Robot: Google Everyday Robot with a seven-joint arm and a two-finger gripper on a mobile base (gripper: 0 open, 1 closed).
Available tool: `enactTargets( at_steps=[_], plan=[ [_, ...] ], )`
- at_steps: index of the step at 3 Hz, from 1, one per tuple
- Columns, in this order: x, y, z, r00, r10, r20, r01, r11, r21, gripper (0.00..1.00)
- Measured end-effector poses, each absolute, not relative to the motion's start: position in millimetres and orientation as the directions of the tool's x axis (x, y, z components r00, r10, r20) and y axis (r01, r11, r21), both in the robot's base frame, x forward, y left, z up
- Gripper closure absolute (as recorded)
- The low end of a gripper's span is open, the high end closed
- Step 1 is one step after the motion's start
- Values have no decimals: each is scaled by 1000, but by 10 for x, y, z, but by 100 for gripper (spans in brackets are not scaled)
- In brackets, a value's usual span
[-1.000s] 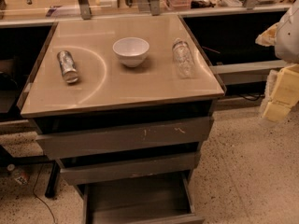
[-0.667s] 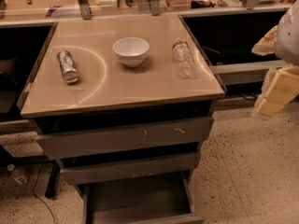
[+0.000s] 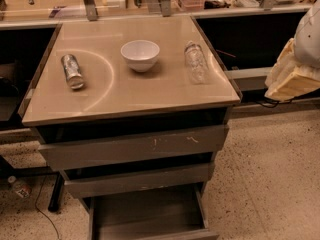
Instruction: Close bottom drawer
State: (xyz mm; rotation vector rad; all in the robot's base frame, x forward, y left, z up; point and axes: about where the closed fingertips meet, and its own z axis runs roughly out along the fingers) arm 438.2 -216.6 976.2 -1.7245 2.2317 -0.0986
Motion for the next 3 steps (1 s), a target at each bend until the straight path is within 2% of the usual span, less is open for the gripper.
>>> enactTargets(
  at_steps=[1,2,3],
  plan=[
    [4382,-2166,9763,-221,-953,-207,-931,270,-246,87],
    [4382,-2166,9763,-221,-953,-207,-931,270,-246,100],
    [4347,-2140,9721,-234,-950,-207,-920,286,-269,100]
  ],
)
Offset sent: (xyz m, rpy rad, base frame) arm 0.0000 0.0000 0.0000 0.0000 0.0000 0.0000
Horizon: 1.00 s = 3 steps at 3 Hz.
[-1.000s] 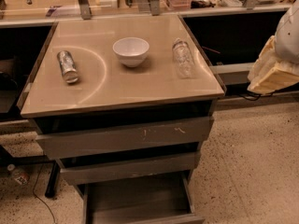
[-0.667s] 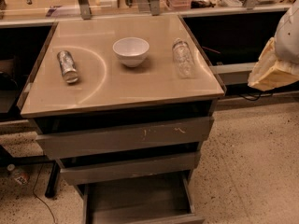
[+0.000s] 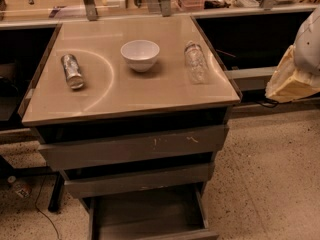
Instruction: Close bottom drawer
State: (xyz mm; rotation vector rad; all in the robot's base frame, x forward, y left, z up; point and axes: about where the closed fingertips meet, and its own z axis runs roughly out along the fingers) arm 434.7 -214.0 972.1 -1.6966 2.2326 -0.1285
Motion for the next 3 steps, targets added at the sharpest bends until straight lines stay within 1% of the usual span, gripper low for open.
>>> enactTargets(
  at_steps=[1,2,3],
  plan=[
    [4135,-1831,9500,-257,-929,-267,-911,325,-255,100],
    [3903,-1178,9031,-238,-905,-352,-925,321,-201,100],
    [3816,-515,8163,-239,-884,-403,-952,295,-83,100]
  ],
)
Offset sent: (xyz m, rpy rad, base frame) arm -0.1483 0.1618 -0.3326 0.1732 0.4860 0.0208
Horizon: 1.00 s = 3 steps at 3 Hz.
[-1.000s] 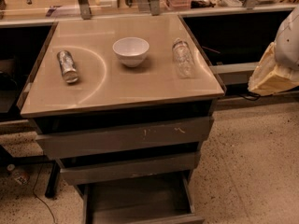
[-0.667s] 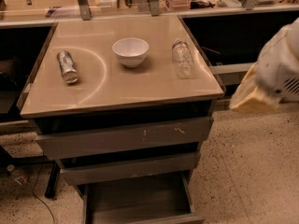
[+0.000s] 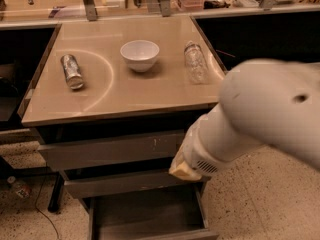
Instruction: Close bottom drawer
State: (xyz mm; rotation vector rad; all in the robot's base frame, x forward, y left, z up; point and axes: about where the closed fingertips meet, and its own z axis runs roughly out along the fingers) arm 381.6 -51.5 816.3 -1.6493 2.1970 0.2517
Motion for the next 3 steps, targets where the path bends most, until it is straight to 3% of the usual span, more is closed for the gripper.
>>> enactTargets(
  at_steps=[1,2,3],
  plan=[
    [3645,-69,7021,-263,-886,-381,-964,258,67,100],
    [3399,-140,6539,-309,-887,-344,-950,271,155,100],
    [3391,-145,6546,-305,-889,-342,-951,267,154,100]
  ],
)
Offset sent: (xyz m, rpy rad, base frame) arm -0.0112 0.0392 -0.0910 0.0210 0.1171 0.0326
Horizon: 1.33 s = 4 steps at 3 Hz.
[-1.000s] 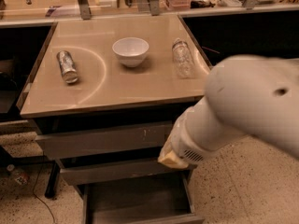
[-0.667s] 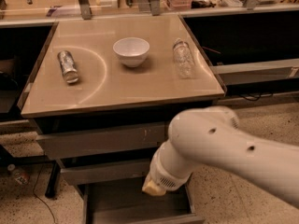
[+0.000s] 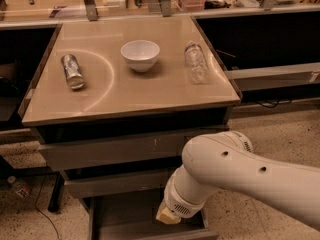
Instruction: Close bottom drawer
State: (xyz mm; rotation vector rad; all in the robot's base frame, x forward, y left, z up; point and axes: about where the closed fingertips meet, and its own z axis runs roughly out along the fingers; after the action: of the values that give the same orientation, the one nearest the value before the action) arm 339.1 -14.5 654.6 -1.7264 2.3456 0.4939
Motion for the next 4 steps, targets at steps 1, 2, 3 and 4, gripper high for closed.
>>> enactTargets(
  at_steps=[1,2,3,4],
  plan=[
    [3203,-90,6074,-348,-879,-325,-931,285,228,100],
    [2923,-24,5273,-424,-862,-278,-883,325,338,100],
    [2781,28,4690,-476,-847,-237,-840,358,407,100],
    [2724,77,4577,-484,-844,-230,-828,356,433,100]
  ],
)
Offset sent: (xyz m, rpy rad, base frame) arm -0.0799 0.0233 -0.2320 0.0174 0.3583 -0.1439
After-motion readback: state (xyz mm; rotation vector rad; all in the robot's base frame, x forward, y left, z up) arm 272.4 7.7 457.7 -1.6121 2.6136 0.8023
